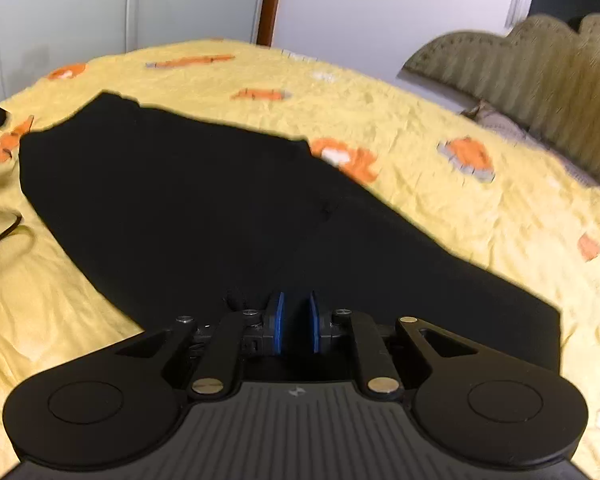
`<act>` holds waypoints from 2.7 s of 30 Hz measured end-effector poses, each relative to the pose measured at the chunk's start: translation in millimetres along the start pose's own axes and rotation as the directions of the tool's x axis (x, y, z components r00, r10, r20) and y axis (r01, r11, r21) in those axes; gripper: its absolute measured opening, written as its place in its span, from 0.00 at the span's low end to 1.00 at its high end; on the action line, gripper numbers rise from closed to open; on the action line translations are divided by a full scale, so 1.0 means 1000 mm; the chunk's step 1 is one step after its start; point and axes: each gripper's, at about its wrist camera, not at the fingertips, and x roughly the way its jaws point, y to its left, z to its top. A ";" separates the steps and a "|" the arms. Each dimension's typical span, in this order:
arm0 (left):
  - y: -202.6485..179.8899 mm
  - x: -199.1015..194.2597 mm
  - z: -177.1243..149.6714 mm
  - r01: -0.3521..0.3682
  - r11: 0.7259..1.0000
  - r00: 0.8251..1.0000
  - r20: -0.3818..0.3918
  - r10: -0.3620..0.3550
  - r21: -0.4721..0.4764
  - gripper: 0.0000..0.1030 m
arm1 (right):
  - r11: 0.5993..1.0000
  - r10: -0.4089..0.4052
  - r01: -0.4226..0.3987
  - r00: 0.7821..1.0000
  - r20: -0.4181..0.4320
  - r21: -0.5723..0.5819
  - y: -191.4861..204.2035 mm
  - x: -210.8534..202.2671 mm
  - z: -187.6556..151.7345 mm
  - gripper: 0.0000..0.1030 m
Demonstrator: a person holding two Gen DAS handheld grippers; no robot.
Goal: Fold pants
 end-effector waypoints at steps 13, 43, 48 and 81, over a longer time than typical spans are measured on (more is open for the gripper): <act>0.052 -0.031 0.023 -0.594 0.801 0.759 0.278 0.590 -0.078 1.00 | 0.876 0.188 -0.066 0.959 0.212 -0.478 0.145 0.004 0.046 0.58; 0.121 -0.063 0.005 -0.205 0.948 0.977 0.011 0.214 -0.243 0.97 | 0.638 0.147 0.193 0.920 0.363 -0.746 0.248 0.062 0.037 0.41; 0.183 -0.144 0.013 -0.595 0.747 0.764 0.081 0.640 -0.297 0.99 | 0.579 0.165 0.243 0.900 0.404 -0.778 0.252 0.059 0.029 0.41; 0.032 0.158 0.022 0.430 0.499 0.771 0.019 -0.636 -0.752 0.39 | 0.881 0.444 -0.376 0.866 0.230 -0.286 0.161 0.056 0.096 0.13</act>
